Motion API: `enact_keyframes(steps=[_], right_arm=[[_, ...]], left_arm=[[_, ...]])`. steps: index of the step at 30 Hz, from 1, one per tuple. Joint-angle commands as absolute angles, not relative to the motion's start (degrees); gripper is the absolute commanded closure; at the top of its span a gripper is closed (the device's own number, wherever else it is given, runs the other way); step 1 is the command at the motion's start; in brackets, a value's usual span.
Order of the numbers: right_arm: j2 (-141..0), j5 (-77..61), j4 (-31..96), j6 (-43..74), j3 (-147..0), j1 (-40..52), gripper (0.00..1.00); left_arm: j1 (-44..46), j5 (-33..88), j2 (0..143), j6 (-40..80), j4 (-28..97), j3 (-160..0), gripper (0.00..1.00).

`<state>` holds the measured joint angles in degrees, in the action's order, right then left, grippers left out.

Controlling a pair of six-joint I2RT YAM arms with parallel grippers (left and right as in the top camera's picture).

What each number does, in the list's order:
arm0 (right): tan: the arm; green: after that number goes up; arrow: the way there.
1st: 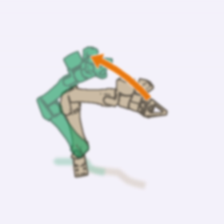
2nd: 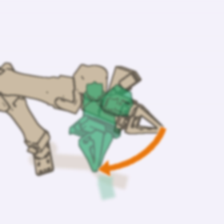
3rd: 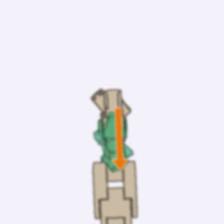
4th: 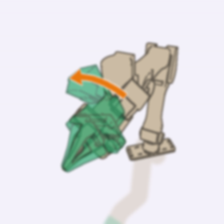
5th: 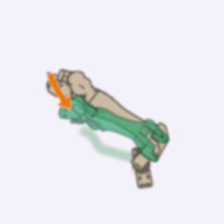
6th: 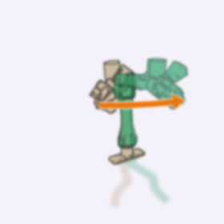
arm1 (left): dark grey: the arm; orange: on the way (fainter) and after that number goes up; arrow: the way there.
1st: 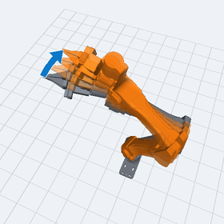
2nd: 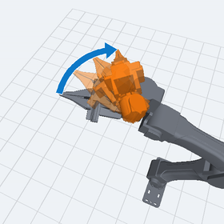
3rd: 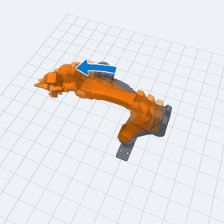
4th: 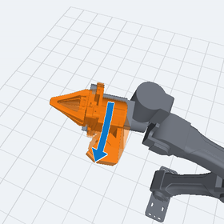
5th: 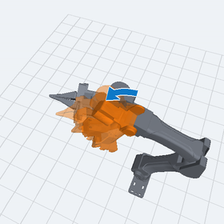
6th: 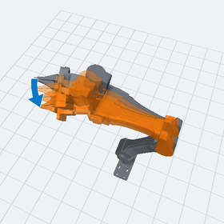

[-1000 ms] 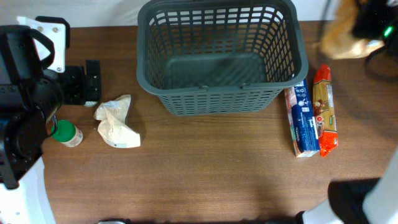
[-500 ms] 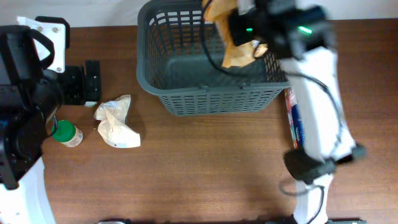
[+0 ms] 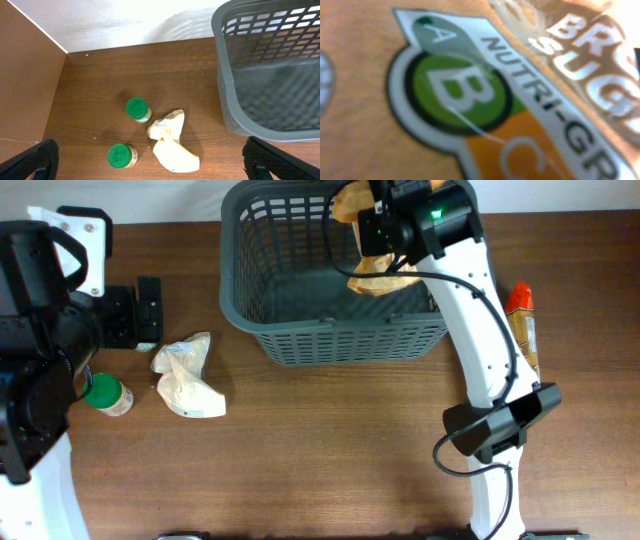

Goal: Pack container
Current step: 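Lift the orange snack bag into the basket and release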

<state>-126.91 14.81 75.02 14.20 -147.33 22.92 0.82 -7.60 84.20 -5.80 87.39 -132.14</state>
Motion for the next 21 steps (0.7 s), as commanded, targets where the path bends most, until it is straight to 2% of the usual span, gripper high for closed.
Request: enact_keyframes(steps=[1, 9, 14, 15, 16, 17, 18, 19, 21], right_arm=[[-123.3, 18.5, 72.6, 22.2, -142.4, 23.2, 0.96], [-123.3, 18.3, 63.2, 23.0, -127.6, 23.1, 0.96], [-123.3, 18.5, 59.5, 23.0, -124.3, 23.1, 0.96], [-123.3, 18.7, 59.4, 23.0, -124.3, 23.1, 0.93], [-123.3, 18.7, 59.2, 23.0, -124.3, 23.1, 0.83], [-123.3, 18.7, 58.9, 23.0, -124.3, 23.1, 0.57], [-123.3, 18.7, 58.5, 22.5, -124.5, 23.1, 0.39], [-123.2, 18.7, 58.2, 21.7, -124.7, 23.1, 0.28], [-123.0, 18.7, 57.9, 19.5, -126.2, 23.1, 0.21]], left_arm=[[0.5, -8.2, 83.8, -5.9, 87.3, -132.1, 0.01], [0.5, -8.2, 83.8, -5.9, 87.3, -132.1, 0.01], [0.5, -8.2, 83.8, -5.9, 87.3, -132.1, 0.01], [0.5, -8.2, 83.8, -5.9, 87.3, -132.1, 0.01], [0.5, -8.2, 83.8, -5.9, 87.3, -132.1, 0.01], [0.5, -8.2, 83.8, -5.9, 87.3, -132.1, 0.01], [0.5, -8.2, 83.8, -5.9, 87.3, -132.1, 0.01], [0.5, -8.2, 83.8, -5.9, 87.3, -132.1, 0.01], [0.5, -8.2, 83.8, -5.9, 87.3, -132.1, 0.01]])
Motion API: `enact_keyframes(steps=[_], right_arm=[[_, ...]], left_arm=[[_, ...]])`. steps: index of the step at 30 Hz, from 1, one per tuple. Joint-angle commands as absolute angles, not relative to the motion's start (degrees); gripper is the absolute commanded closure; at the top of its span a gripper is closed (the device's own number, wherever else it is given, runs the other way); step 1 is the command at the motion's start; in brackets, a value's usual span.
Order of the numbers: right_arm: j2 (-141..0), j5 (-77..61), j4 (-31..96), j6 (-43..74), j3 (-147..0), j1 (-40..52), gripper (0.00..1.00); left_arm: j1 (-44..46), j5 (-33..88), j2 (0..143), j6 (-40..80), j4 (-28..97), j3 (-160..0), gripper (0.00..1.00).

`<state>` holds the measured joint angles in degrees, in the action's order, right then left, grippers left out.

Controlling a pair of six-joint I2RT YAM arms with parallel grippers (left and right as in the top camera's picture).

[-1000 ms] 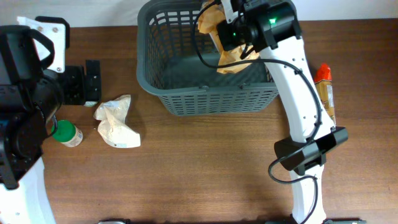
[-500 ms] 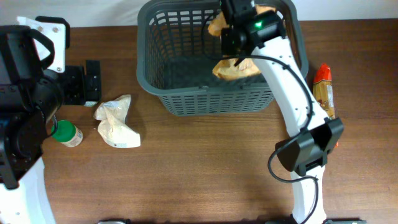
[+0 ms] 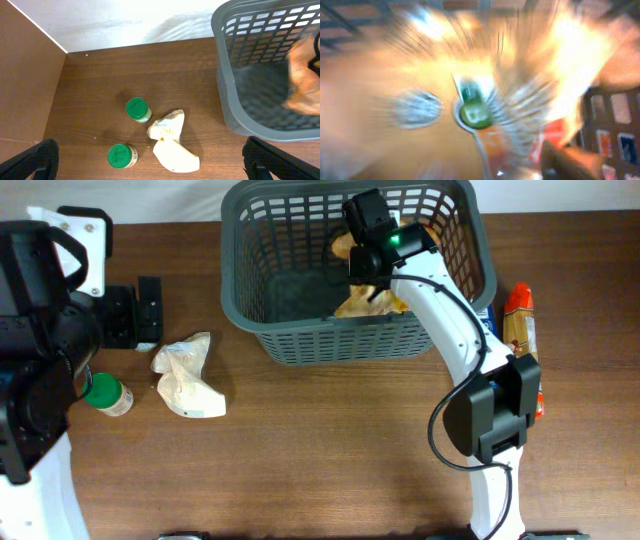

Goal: Pack container
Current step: 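Lift the orange snack bag into the basket and release, then grasp the red-capped breadstick package with the right gripper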

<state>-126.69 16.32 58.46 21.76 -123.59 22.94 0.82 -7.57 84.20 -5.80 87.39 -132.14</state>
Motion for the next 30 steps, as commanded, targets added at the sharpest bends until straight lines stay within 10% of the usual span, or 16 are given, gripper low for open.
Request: enact_keyframes(steps=[1, 3, 16, 30], right_arm=[[-122.9, 18.7, 57.9, 18.5, -127.2, 23.2, 0.18], [-122.5, 18.7, 58.0, 15.7, -130.9, 23.3, 0.0], [-116.9, 33.5, 76.2, 7.3, -158.6, 13.2, 0.01], [-125.6, -6.4, 84.2, 4.4, -135.3, -20.9, 0.01]], left_arm=[[0.5, -8.2, 83.8, -5.9, 87.3, -132.1, 0.01], [0.5, -8.2, 83.8, -5.9, 87.3, -132.1, 0.01], [0.5, -8.2, 83.8, -5.9, 87.3, -132.1, 0.01], [0.5, -8.2, 83.8, -5.9, 87.3, -132.1, 0.01]])
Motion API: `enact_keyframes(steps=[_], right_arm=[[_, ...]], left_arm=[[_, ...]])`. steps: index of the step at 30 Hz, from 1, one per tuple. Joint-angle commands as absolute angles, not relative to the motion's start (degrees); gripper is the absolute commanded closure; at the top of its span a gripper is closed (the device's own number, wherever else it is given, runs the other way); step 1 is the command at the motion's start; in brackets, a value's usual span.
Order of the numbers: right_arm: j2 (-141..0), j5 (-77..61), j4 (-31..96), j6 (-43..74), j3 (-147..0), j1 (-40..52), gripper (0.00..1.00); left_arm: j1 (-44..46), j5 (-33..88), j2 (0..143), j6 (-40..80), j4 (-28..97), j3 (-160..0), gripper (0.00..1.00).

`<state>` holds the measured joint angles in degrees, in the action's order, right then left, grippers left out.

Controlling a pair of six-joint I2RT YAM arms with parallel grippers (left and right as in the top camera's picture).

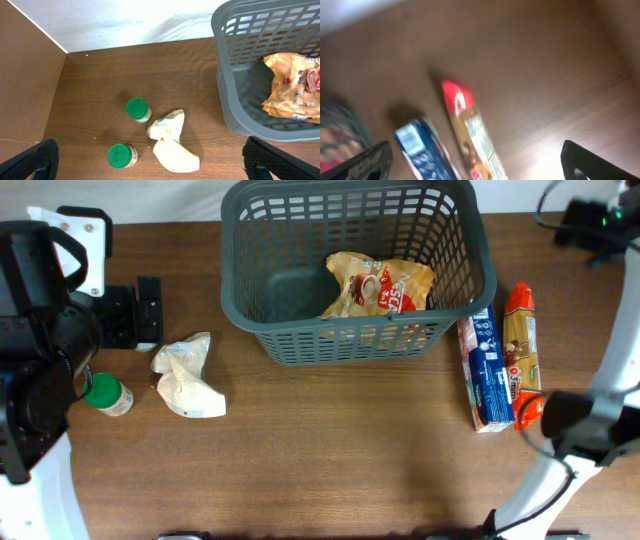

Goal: Pack container
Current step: 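Grasp the red-capped breadstick package with the right gripper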

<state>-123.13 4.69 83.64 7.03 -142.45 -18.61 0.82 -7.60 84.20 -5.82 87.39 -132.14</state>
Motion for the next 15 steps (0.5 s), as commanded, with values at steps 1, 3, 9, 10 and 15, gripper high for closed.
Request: enact_keyframes(steps=[1, 3, 9, 10, 15], right_arm=[[-126.1, -6.5, 84.2, 3.5, -132.8, -21.2, 0.01], [-126.7, -6.4, 83.2, 1.0, -125.8, -21.5, 0.08], [-126.8, -4.1, 74.0, -0.6, -107.9, -21.4, 0.08], [-126.8, -4.1, 72.5, -0.6, -105.6, -21.4, 0.08], [-126.8, -4.1, 66.7, -0.6, -96.8, -21.4, 0.2]], left_arm=[[0.5, -8.2, 83.8, -5.9, 87.3, -132.1, 0.01], [0.5, -8.2, 83.8, -5.9, 87.3, -132.1, 0.01], [0.5, -8.2, 83.8, -5.9, 87.3, -132.1, 0.01], [0.5, -8.2, 83.8, -5.9, 87.3, -132.1, 0.01], [0.5, -8.2, 83.8, -5.9, 87.3, -132.1, 0.01]])
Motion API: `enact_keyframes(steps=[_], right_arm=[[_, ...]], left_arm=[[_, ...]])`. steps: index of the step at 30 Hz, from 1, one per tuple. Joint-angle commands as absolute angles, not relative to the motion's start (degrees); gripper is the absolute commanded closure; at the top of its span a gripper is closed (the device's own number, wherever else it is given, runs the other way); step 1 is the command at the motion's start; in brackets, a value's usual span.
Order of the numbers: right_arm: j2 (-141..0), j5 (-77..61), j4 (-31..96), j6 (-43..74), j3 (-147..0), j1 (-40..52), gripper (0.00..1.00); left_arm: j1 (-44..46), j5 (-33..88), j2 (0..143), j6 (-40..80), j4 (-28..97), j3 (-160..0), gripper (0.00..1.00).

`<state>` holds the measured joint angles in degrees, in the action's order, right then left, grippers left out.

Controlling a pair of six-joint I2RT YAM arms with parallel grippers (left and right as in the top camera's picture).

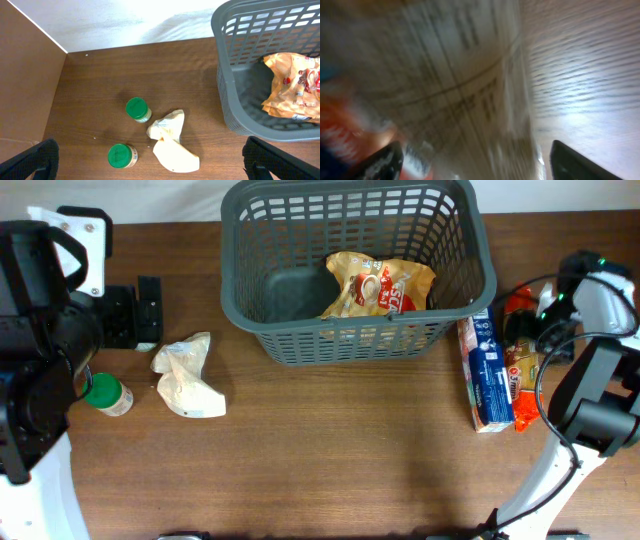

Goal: Pack container
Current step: 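Grasp the red-capped breadstick package with the right gripper, then place the breadstick package into the basket and withdraw right gripper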

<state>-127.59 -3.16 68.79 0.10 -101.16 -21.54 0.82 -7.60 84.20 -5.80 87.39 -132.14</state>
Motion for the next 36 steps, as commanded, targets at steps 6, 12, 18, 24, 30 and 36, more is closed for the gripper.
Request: enact_keyframes(steps=[6, 12, 18, 24, 30, 36], right_arm=[[-126.2, -4.1, 66.9, 0.7, -95.9, -21.5, 0.96], [-119.5, -3.8, 74.3, 1.3, -107.7, -21.5, 0.96], [-109.1, -4.7, 80.8, 3.9, -130.2, -20.5, 0.96], [-101.7, -7.9, 81.5, -6.1, -148.1, -12.7, 0.96], [-98.6, -10.7, 81.7, -30.6, -152.0, 4.8, 0.96], [-103.8, -10.7, 80.4, -55.3, -150.9, 17.5, 0.96]], left_arm=[[0.5, -8.2, 83.8, -5.9, 87.3, -132.1, 0.01], [0.5, -8.2, 83.8, -5.9, 87.3, -132.1, 0.01], [0.5, -8.2, 83.8, -5.9, 87.3, -132.1, 0.01], [0.5, -8.2, 83.8, -5.9, 87.3, -132.1, 0.01], [0.5, -8.2, 83.8, -5.9, 87.3, -132.1, 0.01], [0.5, -8.2, 83.8, -5.9, 87.3, -132.1, 0.01]])
